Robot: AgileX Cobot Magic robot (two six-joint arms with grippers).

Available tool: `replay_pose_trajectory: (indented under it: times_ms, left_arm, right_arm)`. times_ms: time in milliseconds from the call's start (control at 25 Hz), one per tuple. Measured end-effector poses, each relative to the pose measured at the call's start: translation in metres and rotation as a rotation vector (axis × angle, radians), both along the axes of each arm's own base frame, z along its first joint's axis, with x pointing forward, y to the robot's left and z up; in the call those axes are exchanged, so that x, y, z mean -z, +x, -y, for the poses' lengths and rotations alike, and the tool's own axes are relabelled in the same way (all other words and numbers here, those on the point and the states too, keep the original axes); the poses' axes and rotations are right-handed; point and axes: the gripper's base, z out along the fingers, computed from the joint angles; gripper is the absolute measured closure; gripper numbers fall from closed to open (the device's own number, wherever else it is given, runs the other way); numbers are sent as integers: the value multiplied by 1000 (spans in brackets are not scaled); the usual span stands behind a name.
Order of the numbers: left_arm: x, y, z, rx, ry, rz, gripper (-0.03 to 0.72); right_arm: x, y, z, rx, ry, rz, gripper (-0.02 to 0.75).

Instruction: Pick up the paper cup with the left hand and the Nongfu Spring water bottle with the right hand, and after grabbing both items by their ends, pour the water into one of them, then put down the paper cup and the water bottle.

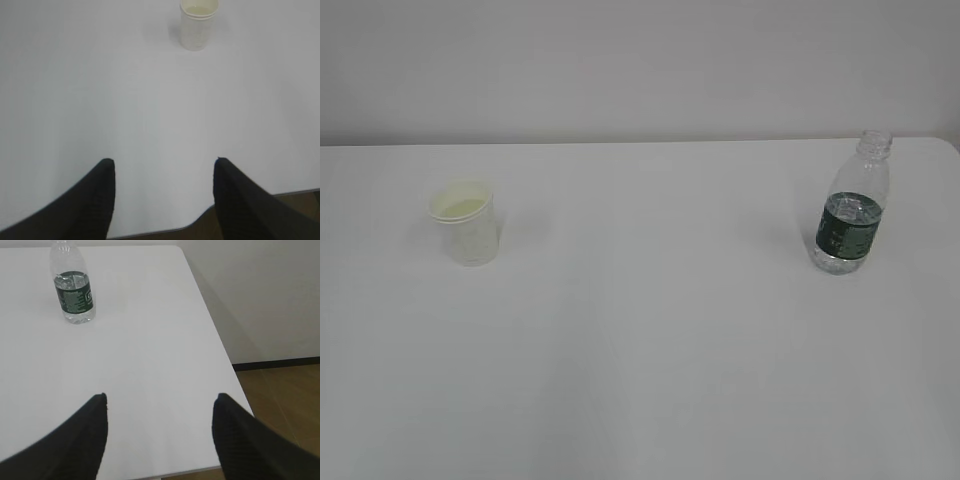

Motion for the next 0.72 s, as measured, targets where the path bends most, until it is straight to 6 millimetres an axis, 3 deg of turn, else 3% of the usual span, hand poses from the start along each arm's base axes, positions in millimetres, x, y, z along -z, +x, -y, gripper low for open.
replay_pose_trajectory:
  times_ms: [720]
  left_arm:
    - [0,0,3,20,-32,-5,246]
  right_arm:
    - [4,1,0,-2,6,-20,238]
